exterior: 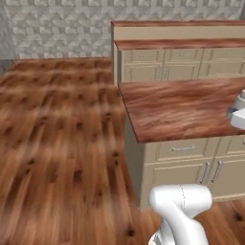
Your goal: Retrieve the shaker from the cabinet and place it next the steak on a plate on the dining table.
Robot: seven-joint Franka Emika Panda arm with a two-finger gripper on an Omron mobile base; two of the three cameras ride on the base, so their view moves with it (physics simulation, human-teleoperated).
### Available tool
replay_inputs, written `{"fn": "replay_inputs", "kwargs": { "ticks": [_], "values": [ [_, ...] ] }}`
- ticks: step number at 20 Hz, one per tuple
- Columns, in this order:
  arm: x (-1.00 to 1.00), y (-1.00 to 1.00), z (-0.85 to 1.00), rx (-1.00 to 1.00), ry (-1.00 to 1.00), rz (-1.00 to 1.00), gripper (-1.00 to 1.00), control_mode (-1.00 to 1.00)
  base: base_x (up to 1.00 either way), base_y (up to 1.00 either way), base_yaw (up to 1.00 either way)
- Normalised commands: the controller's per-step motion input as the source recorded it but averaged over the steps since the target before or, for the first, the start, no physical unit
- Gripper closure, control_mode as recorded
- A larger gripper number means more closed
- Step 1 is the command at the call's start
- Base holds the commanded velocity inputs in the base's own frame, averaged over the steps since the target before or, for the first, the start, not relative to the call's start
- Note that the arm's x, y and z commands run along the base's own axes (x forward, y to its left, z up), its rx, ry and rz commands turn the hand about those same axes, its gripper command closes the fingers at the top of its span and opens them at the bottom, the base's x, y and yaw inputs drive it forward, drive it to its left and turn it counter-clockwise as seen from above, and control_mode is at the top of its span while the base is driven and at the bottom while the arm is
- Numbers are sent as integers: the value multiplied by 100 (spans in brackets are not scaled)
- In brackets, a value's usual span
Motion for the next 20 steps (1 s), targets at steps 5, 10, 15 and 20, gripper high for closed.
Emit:
{"fn": "replay_inputs", "kwargs": {
  "ticks": [5,10,15,20],
  "values": [
    [0,0,0,0,0,0,100,100,3,100,-27],
    [0,0,0,0,0,0,100,100,52,100,-30],
    [0,0,0,0,0,0,100,100,100,100,-26],
    [0,0,0,0,0,0,100,100,100,100,-18]
  ]
}}
